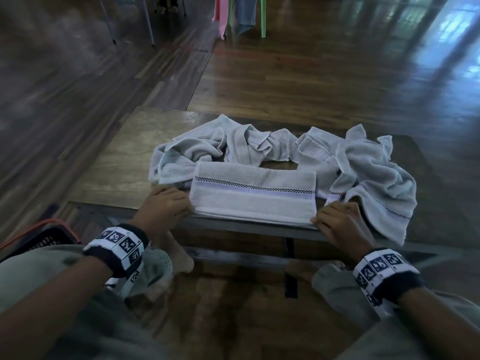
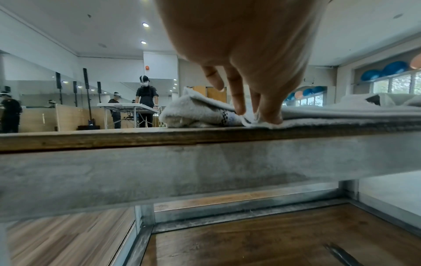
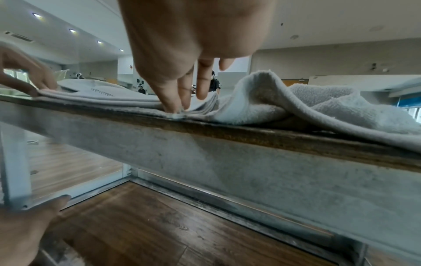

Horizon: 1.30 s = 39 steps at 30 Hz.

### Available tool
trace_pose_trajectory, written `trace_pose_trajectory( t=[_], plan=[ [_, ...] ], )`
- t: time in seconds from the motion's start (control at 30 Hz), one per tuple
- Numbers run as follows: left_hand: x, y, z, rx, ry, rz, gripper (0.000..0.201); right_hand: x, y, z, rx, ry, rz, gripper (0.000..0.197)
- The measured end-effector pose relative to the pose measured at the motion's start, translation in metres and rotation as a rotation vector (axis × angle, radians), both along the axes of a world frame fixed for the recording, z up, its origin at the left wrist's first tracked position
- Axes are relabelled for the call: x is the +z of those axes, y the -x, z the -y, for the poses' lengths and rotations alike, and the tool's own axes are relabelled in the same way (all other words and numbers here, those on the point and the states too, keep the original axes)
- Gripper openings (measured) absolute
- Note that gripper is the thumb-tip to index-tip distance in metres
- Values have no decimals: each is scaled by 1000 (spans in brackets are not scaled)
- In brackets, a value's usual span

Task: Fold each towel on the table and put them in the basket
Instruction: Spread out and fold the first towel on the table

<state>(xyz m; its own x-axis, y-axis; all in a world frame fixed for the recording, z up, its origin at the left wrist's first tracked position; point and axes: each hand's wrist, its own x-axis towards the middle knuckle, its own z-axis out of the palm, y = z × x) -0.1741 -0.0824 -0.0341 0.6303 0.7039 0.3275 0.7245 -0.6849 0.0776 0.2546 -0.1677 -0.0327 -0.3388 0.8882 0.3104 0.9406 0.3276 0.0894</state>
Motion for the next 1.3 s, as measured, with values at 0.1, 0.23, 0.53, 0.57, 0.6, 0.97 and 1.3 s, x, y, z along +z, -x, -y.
trace_pose_trajectory(
  t=[0.1,0.23,0.53,0.57,0.6,0.97,1.3],
  plan=[
    [-2,1,1,-2,80,-13,23,1,0,5,10,93,-6,18],
    [-1,-1,-2,-26,84,-116,12,5,4,5,22,160,76,28],
    [4,-3,2,-7,100,-63,14,13,9,6,9,166,3,21],
    [6,-1,2,17,140,0,14,13,6,6,-9,176,-34,21],
    [9,1,2,33,183,68,12,13,4,6,-23,176,-75,22],
    [90,4,3,65,577,449,7,88,-17,-2,-32,246,-722,12],
    [60,-23,-40,122,539,257,6,65,-15,-57,-261,494,-340,12]
  ],
)
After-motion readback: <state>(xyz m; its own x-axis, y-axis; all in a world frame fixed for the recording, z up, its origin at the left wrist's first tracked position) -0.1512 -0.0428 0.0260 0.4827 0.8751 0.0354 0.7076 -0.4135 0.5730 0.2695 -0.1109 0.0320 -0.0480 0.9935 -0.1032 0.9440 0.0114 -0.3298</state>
